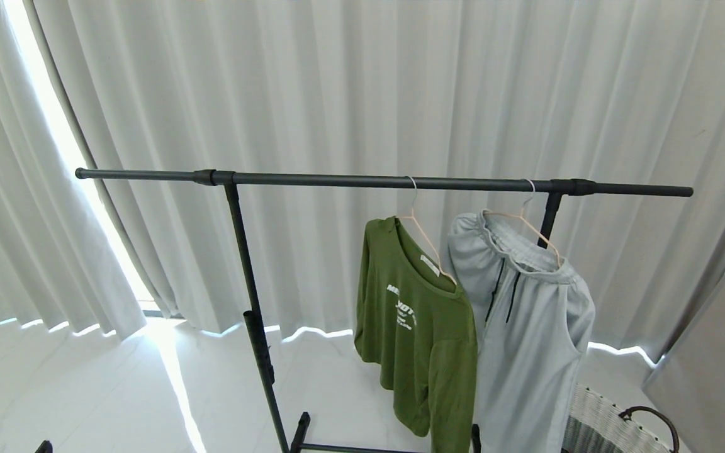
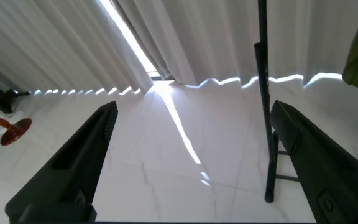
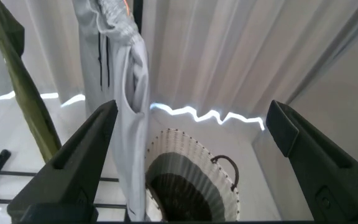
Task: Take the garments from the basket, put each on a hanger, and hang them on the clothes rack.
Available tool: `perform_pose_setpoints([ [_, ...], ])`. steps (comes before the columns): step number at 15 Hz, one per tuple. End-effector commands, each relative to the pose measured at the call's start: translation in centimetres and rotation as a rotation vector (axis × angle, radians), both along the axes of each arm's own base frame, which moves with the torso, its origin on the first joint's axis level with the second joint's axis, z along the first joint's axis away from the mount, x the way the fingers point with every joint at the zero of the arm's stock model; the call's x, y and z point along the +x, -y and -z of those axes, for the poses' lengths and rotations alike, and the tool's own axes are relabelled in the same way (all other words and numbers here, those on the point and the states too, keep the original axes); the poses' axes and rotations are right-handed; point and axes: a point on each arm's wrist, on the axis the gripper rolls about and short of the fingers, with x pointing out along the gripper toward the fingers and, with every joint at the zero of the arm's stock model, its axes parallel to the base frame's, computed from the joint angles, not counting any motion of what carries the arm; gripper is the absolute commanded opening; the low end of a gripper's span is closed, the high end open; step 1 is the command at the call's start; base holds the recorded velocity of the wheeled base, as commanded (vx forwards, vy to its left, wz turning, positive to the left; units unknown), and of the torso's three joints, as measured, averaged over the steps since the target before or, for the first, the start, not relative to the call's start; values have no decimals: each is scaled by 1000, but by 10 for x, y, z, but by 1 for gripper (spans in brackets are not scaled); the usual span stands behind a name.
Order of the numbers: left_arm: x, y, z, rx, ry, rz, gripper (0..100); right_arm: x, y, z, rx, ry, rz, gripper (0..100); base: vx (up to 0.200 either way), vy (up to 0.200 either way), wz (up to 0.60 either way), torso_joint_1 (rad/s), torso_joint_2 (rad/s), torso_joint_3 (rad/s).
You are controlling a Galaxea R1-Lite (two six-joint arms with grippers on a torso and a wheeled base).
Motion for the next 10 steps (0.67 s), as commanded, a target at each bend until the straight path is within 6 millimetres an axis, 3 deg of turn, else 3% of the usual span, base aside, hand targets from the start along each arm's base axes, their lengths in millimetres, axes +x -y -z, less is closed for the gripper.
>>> perform_pose_setpoints([
  [1, -30, -2, 13, 8, 131, -43, 100, -23, -1, 7, -10, 58, 17, 100, 0, 0, 0, 0, 0, 0],
  [5, -49, -3, 22, 4, 281, -82, 100, -56, -4, 16, -14, 123, 17, 100, 0, 0, 0, 0, 0, 0],
  [9, -51, -3, 23, -71, 327, -107, 100, -100, -8, 42, -22, 216, 54, 100, 0, 0, 0, 0, 0, 0],
  [10, -51, -3, 23, -92, 335, -111, 100, -99, -6, 43, -18, 208, 114, 100, 0, 0, 0, 0, 0, 0],
])
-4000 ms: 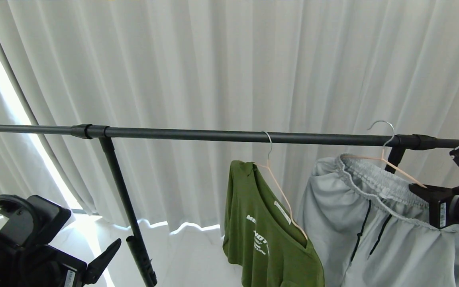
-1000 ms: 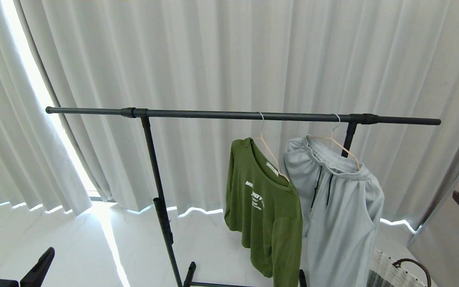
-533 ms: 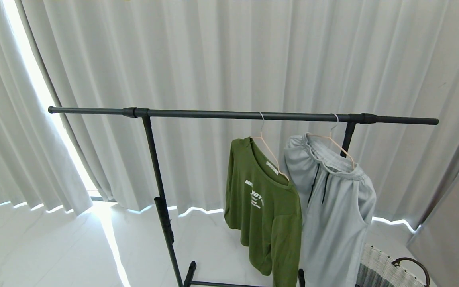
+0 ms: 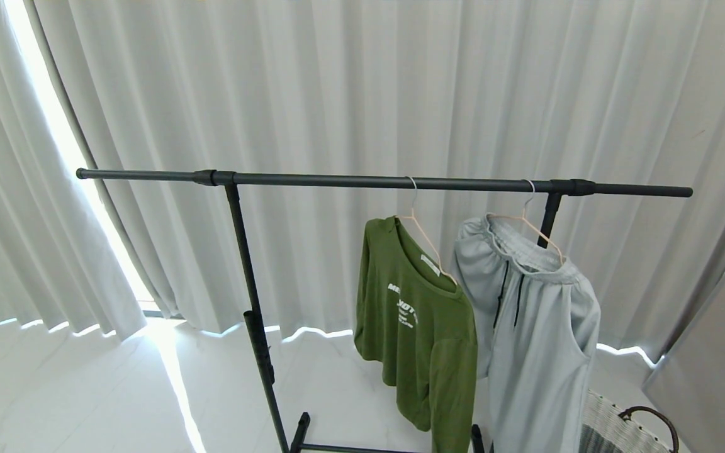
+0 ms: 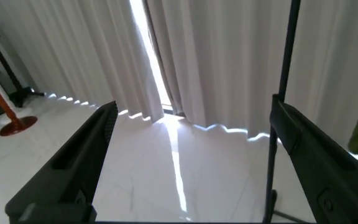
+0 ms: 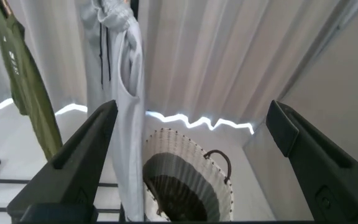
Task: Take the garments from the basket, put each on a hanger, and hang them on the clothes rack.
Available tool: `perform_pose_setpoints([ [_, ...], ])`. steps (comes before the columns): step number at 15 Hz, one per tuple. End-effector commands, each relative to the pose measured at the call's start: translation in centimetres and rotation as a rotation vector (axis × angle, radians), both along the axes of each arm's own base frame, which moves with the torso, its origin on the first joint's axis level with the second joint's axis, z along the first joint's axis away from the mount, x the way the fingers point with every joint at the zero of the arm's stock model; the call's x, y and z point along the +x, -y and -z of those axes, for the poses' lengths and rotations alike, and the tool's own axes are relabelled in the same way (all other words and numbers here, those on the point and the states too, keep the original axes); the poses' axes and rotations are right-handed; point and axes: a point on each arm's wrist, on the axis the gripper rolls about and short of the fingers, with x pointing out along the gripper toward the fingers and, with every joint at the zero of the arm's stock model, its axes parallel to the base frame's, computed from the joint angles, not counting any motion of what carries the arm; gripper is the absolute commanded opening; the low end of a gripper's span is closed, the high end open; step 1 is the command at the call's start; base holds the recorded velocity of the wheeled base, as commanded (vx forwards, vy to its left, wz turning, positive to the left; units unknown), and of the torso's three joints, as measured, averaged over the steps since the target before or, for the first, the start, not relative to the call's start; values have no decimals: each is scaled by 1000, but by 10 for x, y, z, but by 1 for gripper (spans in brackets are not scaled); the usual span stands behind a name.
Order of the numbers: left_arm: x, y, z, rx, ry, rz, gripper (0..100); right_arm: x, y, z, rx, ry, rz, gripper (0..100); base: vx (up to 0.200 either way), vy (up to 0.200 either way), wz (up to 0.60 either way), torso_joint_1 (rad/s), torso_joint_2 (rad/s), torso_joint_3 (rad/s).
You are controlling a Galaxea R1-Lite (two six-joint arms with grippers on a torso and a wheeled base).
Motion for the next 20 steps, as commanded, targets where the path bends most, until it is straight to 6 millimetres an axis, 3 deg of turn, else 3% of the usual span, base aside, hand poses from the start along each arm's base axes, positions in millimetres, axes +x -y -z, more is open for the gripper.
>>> perform_pose_setpoints([
  [1, -2, 0, 1, -17, 29, 1, 100, -20, 0, 10, -5, 111, 106, 100, 0, 0, 0, 0, 0, 0],
  [4, -1, 3, 1, -23, 33, 148, 100, -15, 1, 20, -13, 153, 129, 100, 0, 0, 0, 0, 0, 0],
  [7, 0, 8, 3, -156, 40, 396, 100, -16, 2, 18, -10, 172, 146, 100, 0, 0, 0, 0, 0, 0],
  [13, 0, 8, 9, -212, -6, 392, 100, -15, 2, 26, -4, 94, 169, 100, 0, 0, 0, 0, 0, 0],
  [17, 0, 8, 9, -212, -6, 392, 100, -21, 2, -2, -4, 382, 167, 100, 0, 0, 0, 0, 0, 0],
  [20, 0, 8, 9, -212, -6, 392, 100, -22, 1, -6, -9, 420, 153, 100, 0, 0, 0, 0, 0, 0],
])
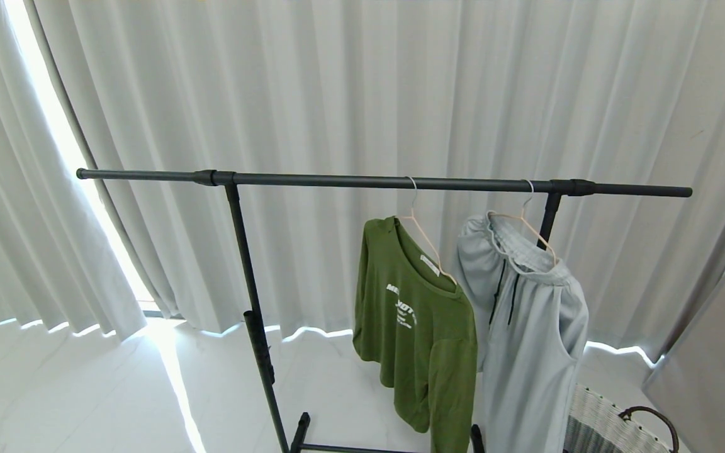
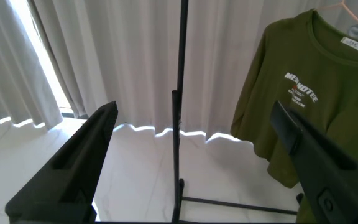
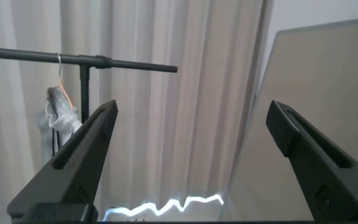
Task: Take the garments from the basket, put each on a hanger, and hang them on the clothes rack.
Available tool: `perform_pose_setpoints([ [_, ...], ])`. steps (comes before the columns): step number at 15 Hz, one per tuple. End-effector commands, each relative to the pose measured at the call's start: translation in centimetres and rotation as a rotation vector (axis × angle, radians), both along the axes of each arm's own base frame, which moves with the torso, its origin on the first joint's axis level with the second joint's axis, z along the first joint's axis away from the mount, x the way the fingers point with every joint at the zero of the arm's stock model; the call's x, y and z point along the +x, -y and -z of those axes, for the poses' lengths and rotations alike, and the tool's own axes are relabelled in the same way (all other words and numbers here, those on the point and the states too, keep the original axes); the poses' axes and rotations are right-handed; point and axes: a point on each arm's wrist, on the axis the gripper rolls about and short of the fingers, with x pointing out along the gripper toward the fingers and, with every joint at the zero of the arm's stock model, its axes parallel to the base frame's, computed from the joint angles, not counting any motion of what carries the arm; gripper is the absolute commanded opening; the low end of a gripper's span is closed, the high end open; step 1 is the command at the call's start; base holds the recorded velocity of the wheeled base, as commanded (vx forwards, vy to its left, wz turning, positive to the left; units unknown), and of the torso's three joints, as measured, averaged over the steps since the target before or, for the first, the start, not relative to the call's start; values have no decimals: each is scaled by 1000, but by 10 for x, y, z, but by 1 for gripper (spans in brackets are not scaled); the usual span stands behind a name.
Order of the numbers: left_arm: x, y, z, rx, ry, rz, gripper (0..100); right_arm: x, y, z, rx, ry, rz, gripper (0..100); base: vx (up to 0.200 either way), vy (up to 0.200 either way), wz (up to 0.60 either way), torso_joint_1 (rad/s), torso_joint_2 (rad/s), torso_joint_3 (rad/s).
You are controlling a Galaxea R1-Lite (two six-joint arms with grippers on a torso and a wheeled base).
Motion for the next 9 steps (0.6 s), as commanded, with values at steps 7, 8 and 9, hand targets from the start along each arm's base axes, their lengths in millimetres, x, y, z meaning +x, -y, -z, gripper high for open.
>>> perform_pose_setpoints([
  [7, 0, 0, 0, 0, 1, 0, 100, 3, -3, 5, -52, -69, -128, 100, 0, 0, 0, 0, 0, 0],
  [8, 0, 0, 0, 0, 1, 0, 100, 6, -3, 13, -38, -149, -131, 100, 0, 0, 0, 0, 0, 0],
  [9, 0, 0, 0, 0, 1, 0, 100, 8, -2, 24, -20, -252, -133, 100, 0, 0, 0, 0, 0, 0],
])
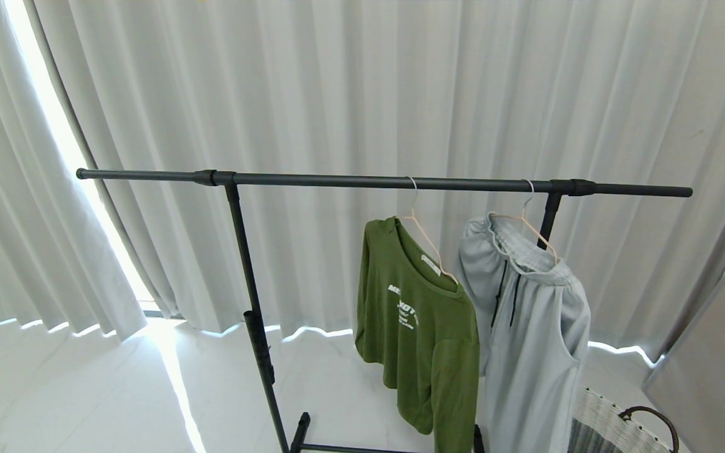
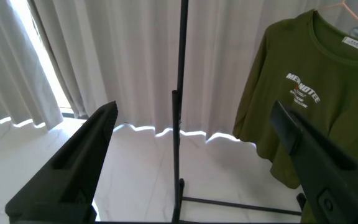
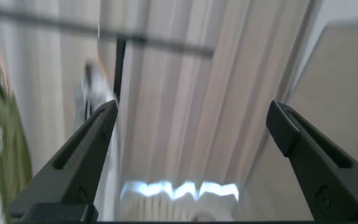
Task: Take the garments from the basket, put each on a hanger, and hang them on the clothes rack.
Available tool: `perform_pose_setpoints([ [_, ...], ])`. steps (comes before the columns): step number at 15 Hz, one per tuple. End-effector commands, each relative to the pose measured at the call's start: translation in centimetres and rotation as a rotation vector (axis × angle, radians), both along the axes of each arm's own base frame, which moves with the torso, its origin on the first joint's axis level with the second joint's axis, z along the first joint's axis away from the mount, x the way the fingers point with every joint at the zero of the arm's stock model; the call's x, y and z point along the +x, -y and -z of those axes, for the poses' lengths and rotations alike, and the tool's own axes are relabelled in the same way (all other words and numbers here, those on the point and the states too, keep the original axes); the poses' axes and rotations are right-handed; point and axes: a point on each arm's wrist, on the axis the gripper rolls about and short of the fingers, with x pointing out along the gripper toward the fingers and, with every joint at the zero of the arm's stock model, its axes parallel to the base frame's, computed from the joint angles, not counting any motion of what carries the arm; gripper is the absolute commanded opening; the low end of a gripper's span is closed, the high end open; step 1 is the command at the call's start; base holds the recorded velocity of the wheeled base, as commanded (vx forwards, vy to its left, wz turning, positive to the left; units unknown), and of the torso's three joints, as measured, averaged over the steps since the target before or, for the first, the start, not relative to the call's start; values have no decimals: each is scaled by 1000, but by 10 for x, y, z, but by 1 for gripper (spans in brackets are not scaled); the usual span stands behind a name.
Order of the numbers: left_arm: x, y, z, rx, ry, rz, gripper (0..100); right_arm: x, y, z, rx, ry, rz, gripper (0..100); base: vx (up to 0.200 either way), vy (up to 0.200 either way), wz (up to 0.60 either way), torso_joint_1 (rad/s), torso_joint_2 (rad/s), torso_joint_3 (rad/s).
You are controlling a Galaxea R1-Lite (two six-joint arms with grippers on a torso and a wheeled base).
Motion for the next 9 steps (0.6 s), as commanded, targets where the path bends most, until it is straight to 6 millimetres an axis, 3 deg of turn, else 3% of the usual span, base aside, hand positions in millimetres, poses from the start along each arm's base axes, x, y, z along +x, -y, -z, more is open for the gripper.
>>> perform_pose_setpoints([
  [1, 0, 0, 0, 0, 1, -1, 100, 3, 0, 17, 17, -174, -1, 100, 0, 0, 0, 0, 0, 0],
  [4, 0, 0, 0, 0, 1, -1, 100, 3, -1, 32, 44, -315, -42, 100, 0, 0, 0, 0, 0, 0],
  [9, 0, 0, 0, 0, 1, -1, 100, 3, -1, 32, 51, -317, -50, 100, 0, 0, 0, 0, 0, 0],
])
